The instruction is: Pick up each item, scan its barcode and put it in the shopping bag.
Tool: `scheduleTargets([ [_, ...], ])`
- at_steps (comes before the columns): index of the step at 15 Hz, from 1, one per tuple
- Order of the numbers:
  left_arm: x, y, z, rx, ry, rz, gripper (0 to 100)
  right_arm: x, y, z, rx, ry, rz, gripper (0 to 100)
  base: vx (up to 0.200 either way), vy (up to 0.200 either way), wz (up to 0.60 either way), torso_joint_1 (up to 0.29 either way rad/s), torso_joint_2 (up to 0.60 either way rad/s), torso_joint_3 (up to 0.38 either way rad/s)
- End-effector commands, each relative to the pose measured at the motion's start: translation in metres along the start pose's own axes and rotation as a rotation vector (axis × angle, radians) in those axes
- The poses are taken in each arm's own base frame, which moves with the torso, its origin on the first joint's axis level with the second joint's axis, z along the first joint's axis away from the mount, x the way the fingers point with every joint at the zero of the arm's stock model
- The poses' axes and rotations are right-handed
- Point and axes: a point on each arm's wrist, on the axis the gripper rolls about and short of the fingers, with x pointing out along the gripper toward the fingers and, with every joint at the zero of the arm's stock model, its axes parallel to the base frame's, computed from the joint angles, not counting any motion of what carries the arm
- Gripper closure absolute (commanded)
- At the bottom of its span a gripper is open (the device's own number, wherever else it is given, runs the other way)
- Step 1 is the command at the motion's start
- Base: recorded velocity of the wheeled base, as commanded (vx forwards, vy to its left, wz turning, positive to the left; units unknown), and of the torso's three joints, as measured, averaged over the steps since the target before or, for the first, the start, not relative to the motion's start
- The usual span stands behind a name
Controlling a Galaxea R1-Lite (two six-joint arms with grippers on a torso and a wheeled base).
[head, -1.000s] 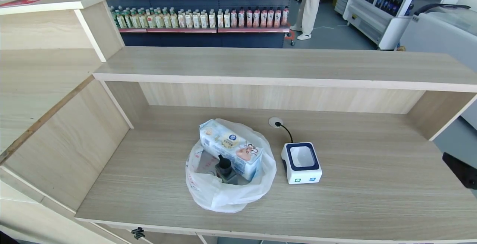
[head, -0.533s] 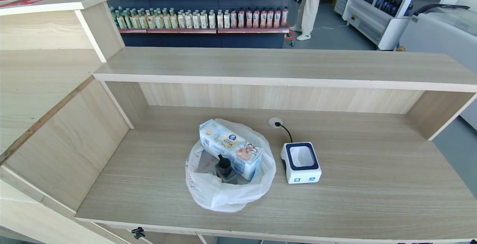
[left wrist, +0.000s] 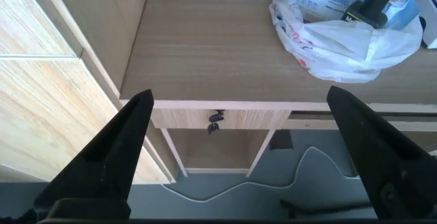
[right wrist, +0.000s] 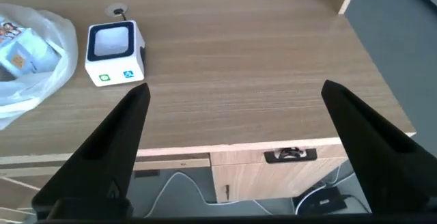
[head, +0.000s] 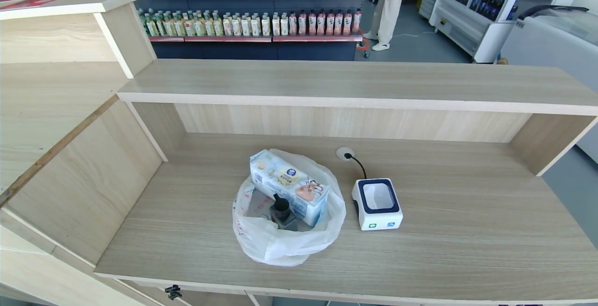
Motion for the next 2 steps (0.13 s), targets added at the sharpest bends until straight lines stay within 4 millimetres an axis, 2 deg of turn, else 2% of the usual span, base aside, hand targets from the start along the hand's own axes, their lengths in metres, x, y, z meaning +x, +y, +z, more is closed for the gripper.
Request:
scheduleTargets([
  [1,0.0000,0.0000,0.0000,0.000,-0.001,0.000,0,0.0003,0.0000,0.0000,-0.002,0.003,0.001,0,0.000,0.000,0.00,0.000,0.00,0.000],
  [2,0.0001,0.0000,0.0001,0.000,0.001,0.000,0,0.0001,0.0000,-0.0001,-0.001,0.001,0.001,0,0.000,0.000,0.00,0.000,0.00,0.000],
])
